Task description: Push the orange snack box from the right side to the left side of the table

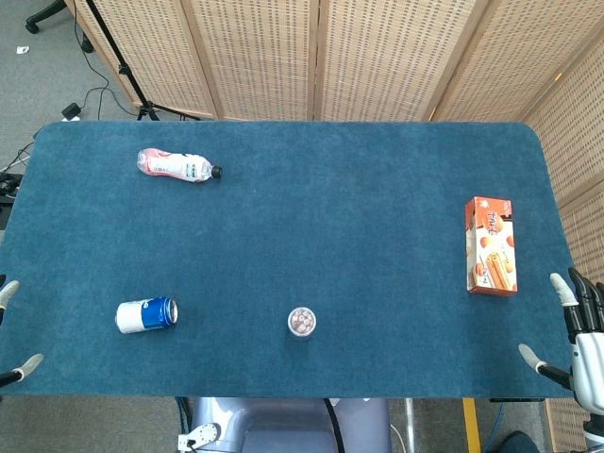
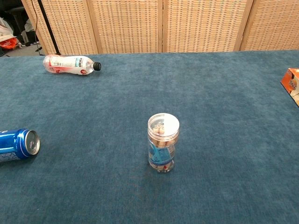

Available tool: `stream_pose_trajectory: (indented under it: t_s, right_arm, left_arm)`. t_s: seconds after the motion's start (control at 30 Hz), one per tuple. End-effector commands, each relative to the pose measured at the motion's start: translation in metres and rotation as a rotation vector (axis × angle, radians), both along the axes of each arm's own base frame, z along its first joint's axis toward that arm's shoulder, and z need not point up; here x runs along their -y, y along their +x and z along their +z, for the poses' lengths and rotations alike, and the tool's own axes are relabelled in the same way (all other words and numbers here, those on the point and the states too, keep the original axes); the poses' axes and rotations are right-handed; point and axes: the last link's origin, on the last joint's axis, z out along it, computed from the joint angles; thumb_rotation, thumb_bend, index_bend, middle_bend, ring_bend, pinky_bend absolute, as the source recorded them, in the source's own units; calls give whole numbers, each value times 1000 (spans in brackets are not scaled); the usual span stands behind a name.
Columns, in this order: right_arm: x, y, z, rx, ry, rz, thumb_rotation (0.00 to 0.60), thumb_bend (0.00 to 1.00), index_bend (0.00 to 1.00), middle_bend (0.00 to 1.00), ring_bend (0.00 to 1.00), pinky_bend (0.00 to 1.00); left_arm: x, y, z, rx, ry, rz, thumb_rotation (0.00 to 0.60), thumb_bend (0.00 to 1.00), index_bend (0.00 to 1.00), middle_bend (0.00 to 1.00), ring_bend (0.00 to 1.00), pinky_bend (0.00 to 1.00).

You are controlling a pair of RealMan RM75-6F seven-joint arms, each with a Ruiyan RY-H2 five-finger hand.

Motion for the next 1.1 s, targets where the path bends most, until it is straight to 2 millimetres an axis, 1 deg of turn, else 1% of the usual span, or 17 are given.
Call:
stream_pose_trajectory:
  t_s: [0.03,0.23,0.37,0.4,0.43,0.47,0.5,0.53,0.57,0.6,0.67,0.7,0.73,0.8,0.87,1.0,1.1]
  right_arm:
    - [0,0,-1,-3,7,-9,600,0,0,0,0,0]
    - [0,-1,-3,-4,37,-27,600,0,0,0,0,0]
    - [4,0,-2,20,49,-4,600,0,0,0,0,0]
    - [7,0,-1,35,50,6,600,35,0,0,0,0]
    - [11,-1,0,53,48,14,600,90,0,0,0,0]
    - [17,-3,1,68,36,19,600,217,0,0,0,0]
    - [25,-6,3,78,20,19,600,400,0,0,0,0]
    - [33,-9,3,89,14,13,600,522,1,0,0,0]
    - [44,-14,3,117,22,1,600,695,6,0,0,0]
    - [52,-16,4,156,36,-4,600,844,12,0,0,0]
    - [80,-23,13,299,46,-28,600,978,20,0,0,4]
    - [94,-27,20,358,42,-32,600,1000,20,0,0,20]
    - [101,-29,23,384,40,-33,600,1000,20,0,0,40]
    - [110,-34,26,422,41,-49,600,1000,25,5,0,126]
    - [122,-38,27,514,81,-99,600,1000,36,16,0,171]
    - [143,-47,26,623,181,-221,600,1000,63,41,0,187]
    - [156,-53,23,641,218,-281,600,1000,65,41,0,187]
  left_arm:
    - [0,0,0,2,0,-2,600,0,0,0,0,0]
    - [-1,-1,1,6,1,3,600,0,0,0,0,0]
    - [-1,0,0,3,1,1,600,0,0,0,0,0]
    - [-1,0,0,2,2,1,600,0,0,0,0,0]
    - [-1,0,0,1,4,5,600,0,0,0,0,0]
    - [-2,0,-1,0,8,9,600,0,0,0,0,0]
    - [-3,0,-1,-4,11,10,600,0,0,0,0,0]
    - [-4,0,-2,-8,9,10,600,0,0,0,0,0]
    - [-4,0,-3,-8,6,12,600,0,0,0,0,0]
    - [-5,0,-3,-7,5,13,600,0,0,0,0,0]
    - [-8,1,-3,-3,9,19,600,0,0,0,0,0]
    - [-10,1,-2,1,11,20,600,0,0,0,0,0]
    - [-11,2,-2,4,14,21,600,0,0,0,0,0]
    - [-12,2,-2,7,16,22,600,0,0,0,0,0]
    - [-13,3,-2,9,14,23,600,0,0,0,0,0]
    - [-14,2,-4,9,-2,23,600,0,0,0,0,0]
    - [-16,0,-4,9,-12,30,600,0,0,0,0,0]
